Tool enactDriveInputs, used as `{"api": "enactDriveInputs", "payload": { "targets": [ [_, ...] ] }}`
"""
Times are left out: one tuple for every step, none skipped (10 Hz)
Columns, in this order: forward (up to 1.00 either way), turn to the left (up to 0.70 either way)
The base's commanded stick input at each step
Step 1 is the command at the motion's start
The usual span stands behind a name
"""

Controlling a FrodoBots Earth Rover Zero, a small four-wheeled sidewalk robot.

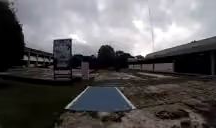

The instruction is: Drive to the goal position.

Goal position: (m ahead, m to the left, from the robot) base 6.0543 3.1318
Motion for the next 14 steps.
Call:
{"api": "enactDriveInputs", "payload": {
  "targets": [
    [0.70,0.00],
    [0.48,0.00],
    [0.00,0.00],
    [0.00,0.00],
    [0.00,0.00],
    [0.17,0.00],
    [0.67,0.00],
    [0.70,0.00],
    [0.70,0.00],
    [0.70,0.00],
    [0.70,0.00],
    [0.70,0.00],
    [0.70,0.00],
    [0.70,0.00]
  ]
}}
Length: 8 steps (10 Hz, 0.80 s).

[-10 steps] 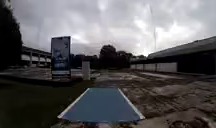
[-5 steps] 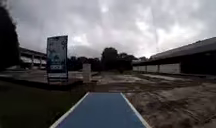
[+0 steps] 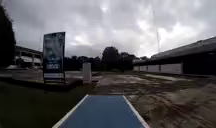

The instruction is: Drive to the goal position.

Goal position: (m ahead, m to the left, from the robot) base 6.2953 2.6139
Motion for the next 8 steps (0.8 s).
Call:
{"api": "enactDriveInputs", "payload": {
  "targets": [
    [0.70,0.00],
    [0.70,0.00],
    [0.70,0.00],
    [0.70,0.00],
    [0.70,0.00],
    [0.70,0.00],
    [0.70,0.00],
    [0.70,0.00]
  ]
}}
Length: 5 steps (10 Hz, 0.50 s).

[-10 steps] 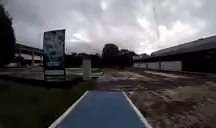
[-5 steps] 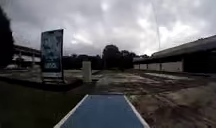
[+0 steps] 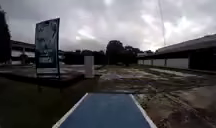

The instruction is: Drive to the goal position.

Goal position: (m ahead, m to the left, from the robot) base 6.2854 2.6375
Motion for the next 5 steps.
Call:
{"api": "enactDriveInputs", "payload": {
  "targets": [
    [0.70,0.00],
    [0.70,0.00],
    [0.70,0.00],
    [0.70,-0.16],
    [0.70,-0.31]
  ]
}}
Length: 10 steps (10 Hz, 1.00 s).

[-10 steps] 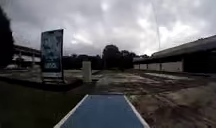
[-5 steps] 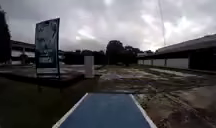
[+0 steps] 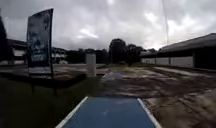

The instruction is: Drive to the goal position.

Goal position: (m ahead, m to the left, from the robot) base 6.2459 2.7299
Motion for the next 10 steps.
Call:
{"api": "enactDriveInputs", "payload": {
  "targets": [
    [0.70,-0.06],
    [0.70,0.00],
    [0.70,0.00],
    [0.70,0.00],
    [0.70,0.00],
    [0.70,0.00],
    [0.70,0.00],
    [0.70,0.00],
    [0.70,0.00],
    [0.70,-0.04]
  ]
}}
